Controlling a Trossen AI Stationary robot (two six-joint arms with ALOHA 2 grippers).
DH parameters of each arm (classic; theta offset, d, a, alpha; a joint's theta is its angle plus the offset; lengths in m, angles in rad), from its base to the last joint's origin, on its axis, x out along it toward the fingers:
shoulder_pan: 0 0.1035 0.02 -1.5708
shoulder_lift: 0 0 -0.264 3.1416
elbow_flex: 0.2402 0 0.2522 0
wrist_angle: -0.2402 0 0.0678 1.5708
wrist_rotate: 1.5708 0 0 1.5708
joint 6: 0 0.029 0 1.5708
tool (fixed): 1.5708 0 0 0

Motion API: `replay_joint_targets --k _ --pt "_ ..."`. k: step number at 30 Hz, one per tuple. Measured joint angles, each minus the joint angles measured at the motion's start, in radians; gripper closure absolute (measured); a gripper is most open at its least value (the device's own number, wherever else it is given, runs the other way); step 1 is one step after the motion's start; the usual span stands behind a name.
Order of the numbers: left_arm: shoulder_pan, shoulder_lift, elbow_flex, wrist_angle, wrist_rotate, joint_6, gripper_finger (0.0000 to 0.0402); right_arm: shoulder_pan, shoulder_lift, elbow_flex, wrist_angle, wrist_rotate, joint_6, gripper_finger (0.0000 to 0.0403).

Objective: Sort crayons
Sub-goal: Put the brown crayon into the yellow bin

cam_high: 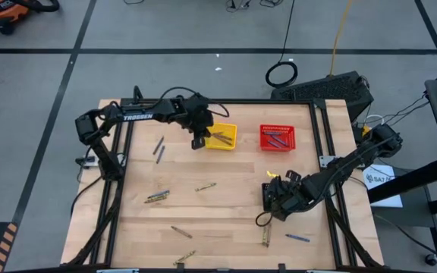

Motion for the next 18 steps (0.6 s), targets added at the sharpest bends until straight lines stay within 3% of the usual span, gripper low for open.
replay_joint_targets --k 18 --pt "0.01 0.097 0.001 0.037 0.002 0.073 0.0386 -0.004 -0.004 0.0 0.01 0.083 0.07 0.0291"
